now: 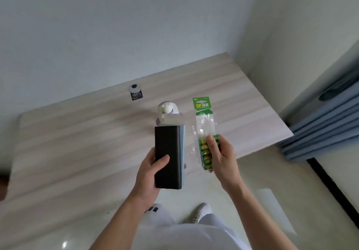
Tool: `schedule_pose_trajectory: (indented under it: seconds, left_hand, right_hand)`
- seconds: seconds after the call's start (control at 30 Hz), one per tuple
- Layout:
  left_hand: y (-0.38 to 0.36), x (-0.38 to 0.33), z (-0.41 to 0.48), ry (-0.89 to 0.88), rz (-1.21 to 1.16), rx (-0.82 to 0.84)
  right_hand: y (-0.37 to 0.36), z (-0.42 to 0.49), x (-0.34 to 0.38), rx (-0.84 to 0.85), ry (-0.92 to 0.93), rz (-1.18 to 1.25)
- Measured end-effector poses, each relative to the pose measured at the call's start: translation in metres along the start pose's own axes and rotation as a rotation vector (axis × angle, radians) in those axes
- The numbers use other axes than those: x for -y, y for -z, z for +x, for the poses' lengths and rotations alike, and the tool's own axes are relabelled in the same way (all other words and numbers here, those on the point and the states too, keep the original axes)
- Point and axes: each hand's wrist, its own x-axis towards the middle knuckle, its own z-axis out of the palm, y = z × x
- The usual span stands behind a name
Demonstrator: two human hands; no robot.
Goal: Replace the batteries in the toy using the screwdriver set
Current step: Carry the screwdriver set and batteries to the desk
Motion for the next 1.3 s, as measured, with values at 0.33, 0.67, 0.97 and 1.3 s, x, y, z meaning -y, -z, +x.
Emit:
schedule_pose_trajectory:
  seconds: [0.33,0.67,0.97,1.3]
  left_hand:
    - [0.066,-0.017,-0.003,-0.127,-0.241,-0.373]
    - [0.154,-0.039,0.013,-0.072,-0.242,-0.469]
    - [0.211,-0.017,0.049,0.051,-0.061,-0.516]
    - [0.244,0.009,0.076,0.097,0.121,-0.576]
  right_hand:
    - [-0.085,0.036,0.001,0.364,0.052,-0.11]
    - [-0.178,0.038,-0.01,0.305,-0.066,-0.175]
    - [-0.225,0.041,-0.052,0.201,-0.28,-0.295]
    - [-0.262,0.047,-0.106,0.179,-0.353,-0.476]
